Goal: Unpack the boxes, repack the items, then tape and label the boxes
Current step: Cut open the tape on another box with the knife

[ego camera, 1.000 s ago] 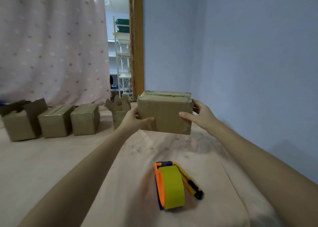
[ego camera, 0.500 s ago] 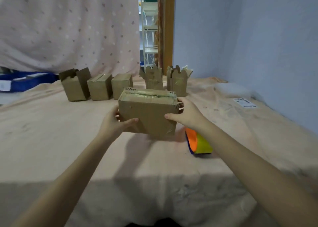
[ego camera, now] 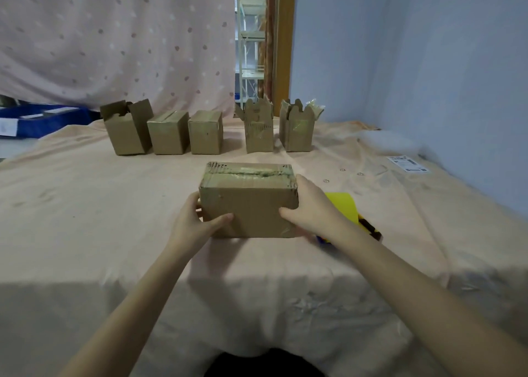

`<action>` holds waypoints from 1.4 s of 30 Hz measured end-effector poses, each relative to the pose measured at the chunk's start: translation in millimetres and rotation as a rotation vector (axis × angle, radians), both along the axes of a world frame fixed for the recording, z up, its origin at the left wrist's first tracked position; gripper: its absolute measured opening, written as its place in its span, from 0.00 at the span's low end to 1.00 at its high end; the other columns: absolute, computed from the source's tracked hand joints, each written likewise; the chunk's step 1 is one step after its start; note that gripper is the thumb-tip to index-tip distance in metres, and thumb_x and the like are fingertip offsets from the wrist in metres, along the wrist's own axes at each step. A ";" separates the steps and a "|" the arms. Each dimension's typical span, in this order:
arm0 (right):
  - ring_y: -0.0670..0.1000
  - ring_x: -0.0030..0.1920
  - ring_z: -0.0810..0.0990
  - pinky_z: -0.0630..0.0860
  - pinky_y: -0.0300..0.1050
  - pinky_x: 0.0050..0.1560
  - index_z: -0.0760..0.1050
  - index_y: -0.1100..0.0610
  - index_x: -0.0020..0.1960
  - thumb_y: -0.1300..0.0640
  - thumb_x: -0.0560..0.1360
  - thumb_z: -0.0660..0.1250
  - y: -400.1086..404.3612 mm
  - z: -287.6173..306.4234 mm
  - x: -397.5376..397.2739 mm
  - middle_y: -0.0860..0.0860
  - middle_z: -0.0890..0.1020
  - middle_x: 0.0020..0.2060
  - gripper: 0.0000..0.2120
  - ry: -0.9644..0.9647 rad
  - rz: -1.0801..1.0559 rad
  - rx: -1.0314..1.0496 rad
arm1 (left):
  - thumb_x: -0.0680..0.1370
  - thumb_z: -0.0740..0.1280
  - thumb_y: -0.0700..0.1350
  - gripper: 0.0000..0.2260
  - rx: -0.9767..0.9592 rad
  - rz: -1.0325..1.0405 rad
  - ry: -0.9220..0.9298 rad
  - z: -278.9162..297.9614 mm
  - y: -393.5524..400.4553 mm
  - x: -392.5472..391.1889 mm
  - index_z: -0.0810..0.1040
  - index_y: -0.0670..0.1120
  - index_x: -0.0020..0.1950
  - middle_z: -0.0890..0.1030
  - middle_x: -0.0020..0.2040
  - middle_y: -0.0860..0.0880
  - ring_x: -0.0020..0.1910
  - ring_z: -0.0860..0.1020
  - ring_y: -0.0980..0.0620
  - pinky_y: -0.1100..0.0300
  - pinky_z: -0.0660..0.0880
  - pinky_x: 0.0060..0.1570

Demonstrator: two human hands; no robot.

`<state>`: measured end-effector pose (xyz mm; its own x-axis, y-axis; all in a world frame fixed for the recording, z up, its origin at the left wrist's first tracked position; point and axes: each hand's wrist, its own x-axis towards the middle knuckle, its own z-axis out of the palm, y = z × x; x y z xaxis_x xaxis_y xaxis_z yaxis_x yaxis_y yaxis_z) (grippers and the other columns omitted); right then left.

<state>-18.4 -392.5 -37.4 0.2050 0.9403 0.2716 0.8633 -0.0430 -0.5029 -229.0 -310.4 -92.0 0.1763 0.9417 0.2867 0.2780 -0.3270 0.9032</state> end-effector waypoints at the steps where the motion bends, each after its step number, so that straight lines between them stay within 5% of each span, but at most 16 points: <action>1: 0.58 0.55 0.74 0.72 0.50 0.53 0.67 0.61 0.60 0.57 0.72 0.68 -2.9 2.6 -0.9 0.57 0.73 0.57 0.20 -0.021 0.003 0.031 | 0.69 0.77 0.43 0.28 -0.019 -0.005 -0.004 1.7 0.1 -0.2 0.70 0.46 0.65 0.77 0.53 0.54 0.48 0.76 0.60 0.63 0.74 0.38; 4: 0.57 0.53 0.75 0.73 0.53 0.54 0.67 0.59 0.63 0.59 0.73 0.64 -15.7 18.7 5.3 0.56 0.72 0.59 0.18 -0.017 -0.016 0.183 | 0.67 0.78 0.46 0.39 -0.029 0.017 0.003 11.2 -0.4 -4.2 0.62 0.45 0.73 0.72 0.64 0.47 0.59 0.74 0.51 0.56 0.76 0.51; 7: 0.55 0.56 0.75 0.74 0.55 0.56 0.72 0.59 0.64 0.60 0.74 0.63 -25.9 36.0 32.5 0.55 0.74 0.59 0.18 -0.040 -0.097 0.344 | 0.67 0.77 0.53 0.45 0.203 0.072 0.158 26.4 -2.5 -10.2 0.56 0.48 0.77 0.65 0.72 0.49 0.69 0.66 0.52 0.53 0.67 0.66; 11: 0.55 0.53 0.77 0.73 0.48 0.54 0.77 0.60 0.56 0.61 0.75 0.63 -27.1 38.1 86.8 0.54 0.80 0.52 0.11 -0.039 -0.248 0.260 | 0.68 0.74 0.56 0.36 0.481 0.012 0.409 43.6 -6.8 -4.3 0.66 0.51 0.73 0.67 0.72 0.51 0.71 0.63 0.51 0.53 0.63 0.67; 16: 0.56 0.55 0.77 0.72 0.47 0.53 0.77 0.60 0.57 0.58 0.75 0.65 -21.6 -3.4 135.8 0.55 0.81 0.51 0.12 -0.088 -0.353 -0.089 | 0.67 0.62 0.68 0.31 0.549 -0.031 0.533 40.7 -3.1 4.3 0.78 0.51 0.64 0.75 0.65 0.53 0.64 0.71 0.49 0.52 0.65 0.62; 23: 0.58 0.54 0.79 0.74 0.48 0.52 0.78 0.62 0.56 0.43 0.76 0.64 -13.6 -40.7 147.1 0.57 0.82 0.54 0.23 -0.133 -0.390 -0.373 | 0.71 0.63 0.61 0.24 0.611 0.002 0.549 36.4 3.5 8.4 0.81 0.49 0.59 0.78 0.62 0.51 0.59 0.75 0.46 0.53 0.66 0.58; 29: 0.59 0.37 0.74 0.68 0.45 0.35 0.76 0.65 0.37 0.47 0.76 0.64 -12.6 -44.5 143.6 0.59 0.78 0.32 0.21 -0.119 -0.393 -0.383 | 0.71 0.60 0.63 0.25 0.619 0.009 0.528 34.4 -0.1 4.7 0.81 0.49 0.60 0.78 0.62 0.51 0.59 0.72 0.49 0.55 0.65 0.58; 32: 0.57 0.34 0.69 0.60 0.45 0.29 0.62 0.59 0.31 0.54 0.78 0.63 -14.0 -44.1 145.5 0.56 0.69 0.26 0.20 -0.034 -0.453 -0.309 | 0.71 0.65 0.60 0.22 0.584 0.021 0.488 34.2 -2.5 3.8 0.81 0.51 0.60 0.77 0.62 0.52 0.60 0.72 0.51 0.54 0.65 0.58; 36: 0.54 0.27 0.81 0.70 0.41 0.26 0.64 0.60 0.42 0.63 0.78 0.58 -23.9 -39.9 149.9 0.59 0.76 0.35 0.06 0.384 -0.417 -0.120 | 0.69 0.59 0.64 0.26 0.584 0.019 0.504 35.3 -4.6 6.1 0.80 0.50 0.59 0.77 0.62 0.53 0.60 0.73 0.50 0.53 0.65 0.59; 39: 0.52 0.28 0.76 0.69 0.41 0.25 0.66 0.62 0.52 0.63 0.79 0.57 -31.5 -20.6 140.9 0.56 0.78 0.39 0.03 0.489 -0.377 0.055 | 0.68 0.58 0.64 0.27 0.581 0.025 0.515 38.0 -5.0 7.3 0.81 0.51 0.58 0.77 0.61 0.53 0.59 0.73 0.50 0.55 0.62 0.58; 42: 0.52 0.27 0.69 0.64 0.40 0.23 0.70 0.63 0.48 0.66 0.77 0.57 -36.1 8.3 126.3 0.56 0.73 0.30 0.03 0.658 -0.296 0.101 | 0.68 0.59 0.65 0.27 0.578 0.020 0.516 38.8 -4.0 7.2 0.81 0.51 0.57 0.77 0.60 0.53 0.59 0.73 0.50 0.55 0.62 0.58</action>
<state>107.9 -428.5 -29.1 0.5980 0.7968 0.0871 0.3402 -0.1539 -0.9277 -221.7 -314.4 -53.1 0.4055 0.6721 0.6196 0.6283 -0.6973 0.3451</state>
